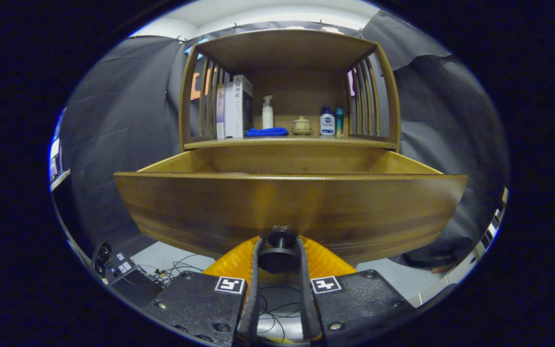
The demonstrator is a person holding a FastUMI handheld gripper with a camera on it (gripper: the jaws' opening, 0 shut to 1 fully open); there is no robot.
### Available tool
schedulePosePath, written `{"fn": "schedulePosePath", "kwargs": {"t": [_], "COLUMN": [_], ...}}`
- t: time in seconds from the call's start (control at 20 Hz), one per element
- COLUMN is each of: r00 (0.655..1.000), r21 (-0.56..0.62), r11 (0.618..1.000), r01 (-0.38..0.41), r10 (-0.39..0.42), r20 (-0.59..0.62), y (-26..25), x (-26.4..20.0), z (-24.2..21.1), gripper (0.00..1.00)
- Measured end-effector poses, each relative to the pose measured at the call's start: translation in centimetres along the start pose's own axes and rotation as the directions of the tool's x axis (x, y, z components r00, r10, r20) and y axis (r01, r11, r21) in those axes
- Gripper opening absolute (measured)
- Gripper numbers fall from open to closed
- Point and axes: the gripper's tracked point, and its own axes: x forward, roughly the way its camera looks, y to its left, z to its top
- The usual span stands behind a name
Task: Pull open the drawer, take out the items inside it, and place them on the countertop above the cabinet.
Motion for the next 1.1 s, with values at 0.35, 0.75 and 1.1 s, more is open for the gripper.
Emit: {"fn": "schedulePosePath", "kwargs": {"t": [0.35,0.75,1.1], "r00": [0.996,0.969,0.976], "r21": [-0.021,0.05,0.111], "r11": [0.999,0.995,0.992], "r01": [0.032,0.082,0.06], "r10": [-0.031,-0.091,-0.082], "r20": [0.081,0.231,0.202], "y": [-2.5,-7.2,-9.3], "x": [-2.2,-7.0,-3.9], "z": [2.0,11.6,22.4], "gripper": [0.89,1.0,1.0]}}
